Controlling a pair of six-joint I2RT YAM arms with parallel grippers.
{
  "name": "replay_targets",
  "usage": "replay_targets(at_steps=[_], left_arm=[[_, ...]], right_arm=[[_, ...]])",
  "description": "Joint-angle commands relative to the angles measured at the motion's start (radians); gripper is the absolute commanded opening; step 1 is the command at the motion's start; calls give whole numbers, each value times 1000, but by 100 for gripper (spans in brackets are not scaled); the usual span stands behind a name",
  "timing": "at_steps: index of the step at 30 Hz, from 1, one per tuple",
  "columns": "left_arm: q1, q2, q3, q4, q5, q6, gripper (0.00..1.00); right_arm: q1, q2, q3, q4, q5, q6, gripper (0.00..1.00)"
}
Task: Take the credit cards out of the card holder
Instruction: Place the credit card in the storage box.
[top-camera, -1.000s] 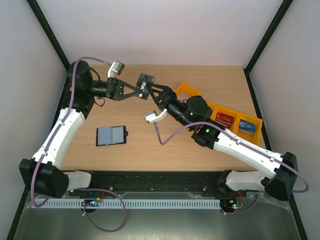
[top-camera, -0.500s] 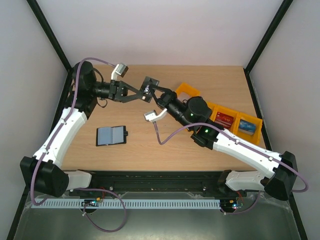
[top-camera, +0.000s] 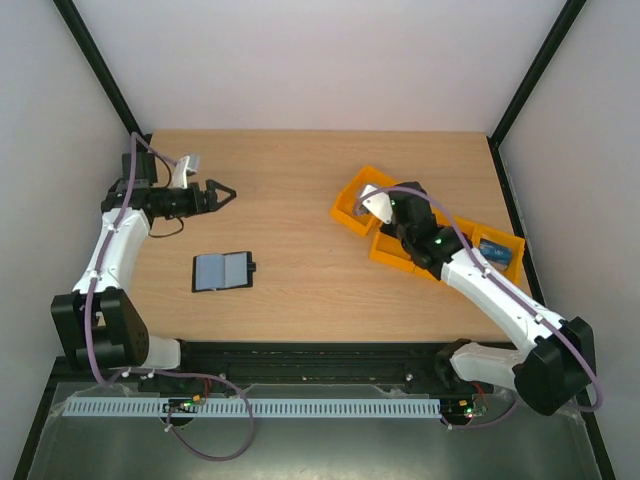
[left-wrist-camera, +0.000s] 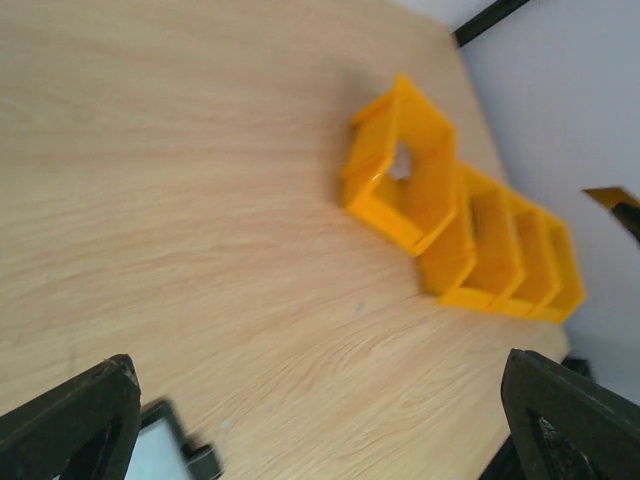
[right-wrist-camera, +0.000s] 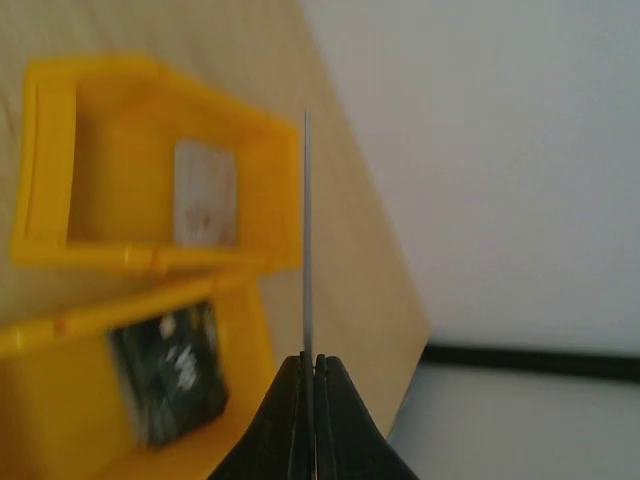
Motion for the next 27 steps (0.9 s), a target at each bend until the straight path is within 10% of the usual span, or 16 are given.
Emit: replay_targets(at_steps=[1, 27], left_arm=[[-5, -38, -58, -91, -151, 192, 99], [-5, -72, -87, -102, -111, 205, 99]], right_arm=[[-123, 34, 8, -327, -66, 169, 2], [-254, 511, 139, -138, 213, 91, 2]])
